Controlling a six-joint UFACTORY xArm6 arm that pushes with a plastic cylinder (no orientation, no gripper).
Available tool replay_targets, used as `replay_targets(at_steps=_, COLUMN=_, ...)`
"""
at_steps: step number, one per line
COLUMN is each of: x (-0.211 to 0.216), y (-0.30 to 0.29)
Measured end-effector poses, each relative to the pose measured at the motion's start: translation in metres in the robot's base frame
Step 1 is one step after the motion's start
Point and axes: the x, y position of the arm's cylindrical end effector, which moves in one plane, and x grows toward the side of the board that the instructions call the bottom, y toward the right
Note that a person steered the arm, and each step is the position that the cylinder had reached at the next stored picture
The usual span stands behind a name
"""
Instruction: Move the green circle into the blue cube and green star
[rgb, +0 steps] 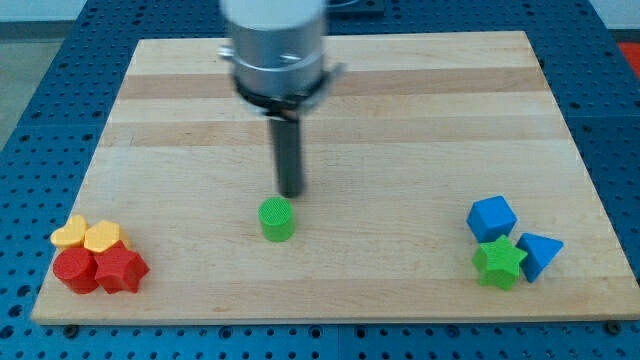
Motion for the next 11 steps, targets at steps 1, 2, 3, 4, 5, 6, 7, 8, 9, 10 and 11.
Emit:
replay_targets(at_steps=1, x=0.008, y=-0.086)
replay_targets(at_steps=2, x=0.041, y=-0.115)
replay_targets(at_steps=3, x=0.059, y=-0.075)
replay_targets(at_steps=4, x=0.052, y=-0.001)
replay_targets(at_steps=5, x=0.04, y=0.075)
replay_targets(at_steps=6, x=0.04, y=0.119)
replay_targets(at_steps=7, x=0.04, y=0.115)
replay_targets(at_steps=8, x=0.04, y=0.112)
replay_targets(at_steps=9, x=0.041, y=0.14)
replay_targets(at_steps=10, x=0.047, y=0.162)
replay_targets(at_steps=11, x=0.057, y=0.167)
